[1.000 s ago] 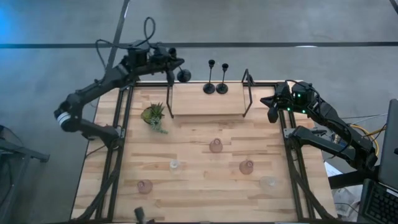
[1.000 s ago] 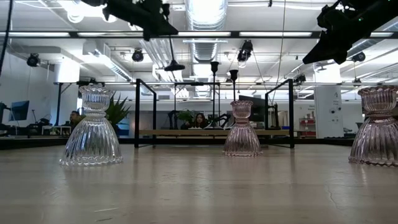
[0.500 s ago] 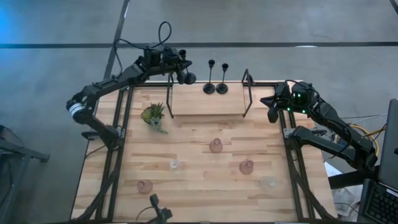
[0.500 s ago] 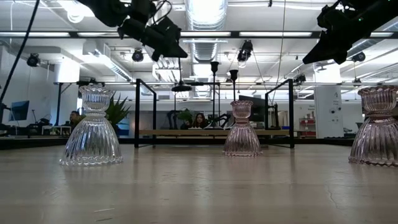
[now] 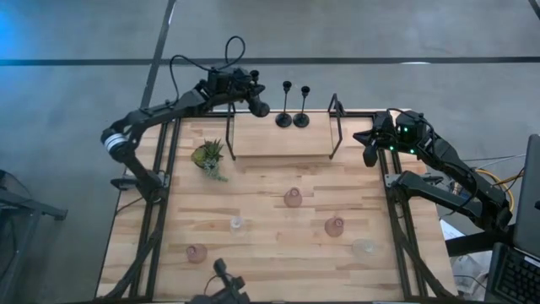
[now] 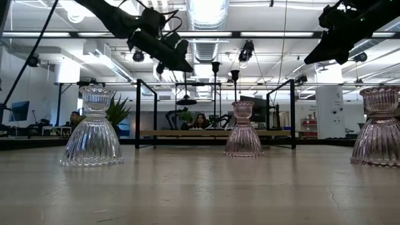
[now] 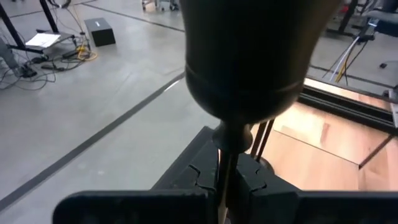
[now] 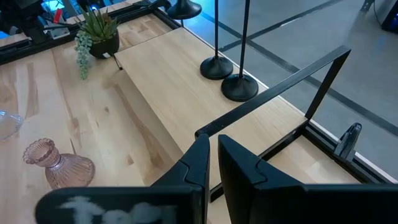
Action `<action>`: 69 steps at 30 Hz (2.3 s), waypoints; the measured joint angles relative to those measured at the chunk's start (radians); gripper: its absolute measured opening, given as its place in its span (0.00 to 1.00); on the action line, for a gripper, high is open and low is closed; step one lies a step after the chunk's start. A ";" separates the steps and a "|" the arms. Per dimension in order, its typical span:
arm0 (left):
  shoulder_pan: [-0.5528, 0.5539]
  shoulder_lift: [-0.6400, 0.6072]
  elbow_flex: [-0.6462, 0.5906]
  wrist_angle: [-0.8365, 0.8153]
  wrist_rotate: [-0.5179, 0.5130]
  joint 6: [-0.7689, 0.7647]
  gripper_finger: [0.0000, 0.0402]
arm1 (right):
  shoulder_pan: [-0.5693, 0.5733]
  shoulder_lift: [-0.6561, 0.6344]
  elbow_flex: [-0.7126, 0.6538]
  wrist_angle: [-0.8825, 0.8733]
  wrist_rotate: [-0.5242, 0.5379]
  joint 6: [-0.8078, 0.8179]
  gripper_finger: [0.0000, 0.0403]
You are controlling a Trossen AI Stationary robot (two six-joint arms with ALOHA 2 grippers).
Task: Pick & Place candle stick holders
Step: Put the black candle holder on the shelf aligned with the other black candle holder
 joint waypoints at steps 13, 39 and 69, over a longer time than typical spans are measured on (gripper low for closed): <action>-0.021 0.048 -0.029 0.043 -0.105 -0.004 0.03 | 0.000 0.000 0.000 0.000 0.000 0.001 0.07; -0.061 0.073 -0.119 0.178 -0.211 -0.054 0.03 | 0.000 0.000 0.000 0.000 0.000 0.001 0.07; -0.074 0.150 -0.117 0.240 -0.229 -0.062 0.03 | 0.000 0.000 0.000 0.000 0.000 0.001 0.07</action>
